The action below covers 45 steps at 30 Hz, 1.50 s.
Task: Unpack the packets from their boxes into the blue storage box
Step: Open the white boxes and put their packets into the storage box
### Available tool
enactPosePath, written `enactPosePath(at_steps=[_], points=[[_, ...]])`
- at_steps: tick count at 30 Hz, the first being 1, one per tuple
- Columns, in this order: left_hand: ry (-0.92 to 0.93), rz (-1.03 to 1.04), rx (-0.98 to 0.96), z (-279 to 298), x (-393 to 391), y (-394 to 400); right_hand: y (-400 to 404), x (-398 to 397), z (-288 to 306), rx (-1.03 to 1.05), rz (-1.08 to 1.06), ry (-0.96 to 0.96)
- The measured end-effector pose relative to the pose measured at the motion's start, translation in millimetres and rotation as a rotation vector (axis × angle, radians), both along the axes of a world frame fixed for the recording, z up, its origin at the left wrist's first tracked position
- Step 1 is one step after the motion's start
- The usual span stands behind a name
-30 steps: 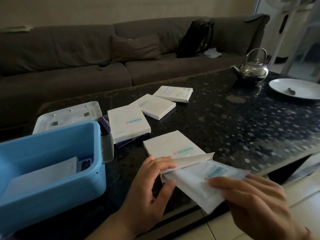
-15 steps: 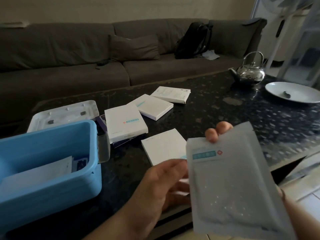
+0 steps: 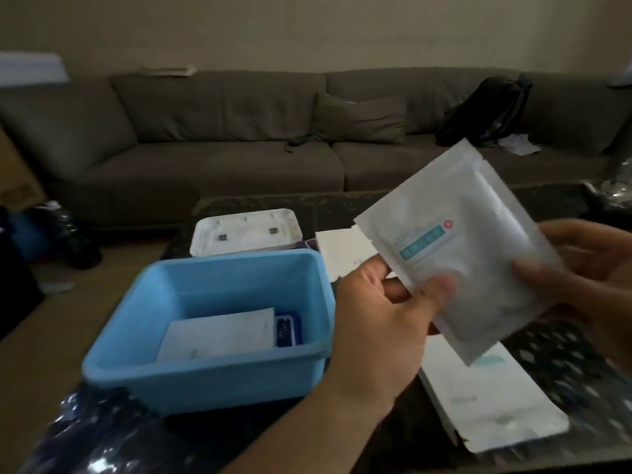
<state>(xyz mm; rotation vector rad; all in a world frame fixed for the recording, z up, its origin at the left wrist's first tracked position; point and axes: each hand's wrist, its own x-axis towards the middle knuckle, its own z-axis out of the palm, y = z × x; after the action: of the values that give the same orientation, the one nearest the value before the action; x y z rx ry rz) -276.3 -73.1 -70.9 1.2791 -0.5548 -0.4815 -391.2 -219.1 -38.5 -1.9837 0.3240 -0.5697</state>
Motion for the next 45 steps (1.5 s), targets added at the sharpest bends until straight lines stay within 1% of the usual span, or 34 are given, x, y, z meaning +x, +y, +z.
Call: enactPosePath(at_steps=[1, 2, 3, 4, 6, 7, 10, 11, 13, 17, 19, 22, 25, 28, 37, 39, 41, 45], points=[[-0.012, 0.012, -0.009, 2.9, 4.2, 3.8, -3.6, 15.1, 15.9, 0.024, -0.058, -0.013], [-0.034, 0.019, -0.017, 7.7, 10.7, 9.5, -0.2, 20.4, 26.9, -0.023, -0.045, 0.03], [-0.068, 0.022, -0.023, 14.7, 19.7, 17.0, -0.5, 26.4, 33.5, -0.088, -0.04, 0.023], [-0.107, 0.021, -0.032, 22.7, 31.5, 26.8, 0.9, 30.0, 40.2, -0.103, 0.037, 0.024], [-0.182, 0.013, -0.063, 41.8, 61.1, 52.5, 12.5, 49.0, 53.7, -0.116, 0.1, 0.12], [-0.224, 0.015, -0.079, 51.0, 76.1, 67.7, 15.4, 60.4, 56.5, -0.149, 0.055, 0.123], [-0.315, 0.088, -0.076, 65.0, 113.1, 112.7, 40.3, 101.2, 63.3, -0.112, 0.226, 0.093], [-0.331, 0.112, -0.047, 64.7, 121.8, 125.8, 47.6, 116.9, 60.5, -0.111, 0.258, 0.092], [-0.349, 0.19, 0.06, 61.6, 135.7, 151.0, 64.6, 144.9, 54.8, -0.162, 0.285, 0.178], [-0.3, 0.499, 0.355, 46.7, 161.0, 187.7, 102.4, 192.7, 28.8, -0.251, 0.359, 0.424], [-0.28, 0.604, 0.486, 37.8, 170.7, 197.2, 114.5, 210.6, 12.4, -0.283, 0.395, 0.522], [-0.288, 0.607, 0.621, 26.8, 177.8, 201.0, 126.0, 228.7, -7.8, -0.335, 0.446, 0.633], [-0.29, 0.569, 0.704, 23.5, 179.2, 195.4, 131.4, 238.7, -22.5, -0.4, 0.512, 0.708], [-0.297, 0.52, 0.722, 23.6, 179.1, 192.4, 137.0, 244.8, -33.3, -0.534, 0.54, 0.708], [-0.295, 0.512, 0.72, 21.9, 181.0, 193.4, 153.1, 233.1, -55.5, -1.135, 0.641, 0.626], [-0.302, 0.514, 0.716, 21.9, 181.2, 192.4, 154.5, 233.6, -57.4, -1.149, 0.706, 0.627], [-0.308, 0.517, 0.717, 21.9, 181.8, 191.9, 155.0, 234.3, -59.6, -1.097, 0.756, 0.624], [-0.341, 0.549, 0.745, 21.6, 182.3, 189.6, 155.5, 233.1, -63.4, -1.083, 0.788, 0.59]])
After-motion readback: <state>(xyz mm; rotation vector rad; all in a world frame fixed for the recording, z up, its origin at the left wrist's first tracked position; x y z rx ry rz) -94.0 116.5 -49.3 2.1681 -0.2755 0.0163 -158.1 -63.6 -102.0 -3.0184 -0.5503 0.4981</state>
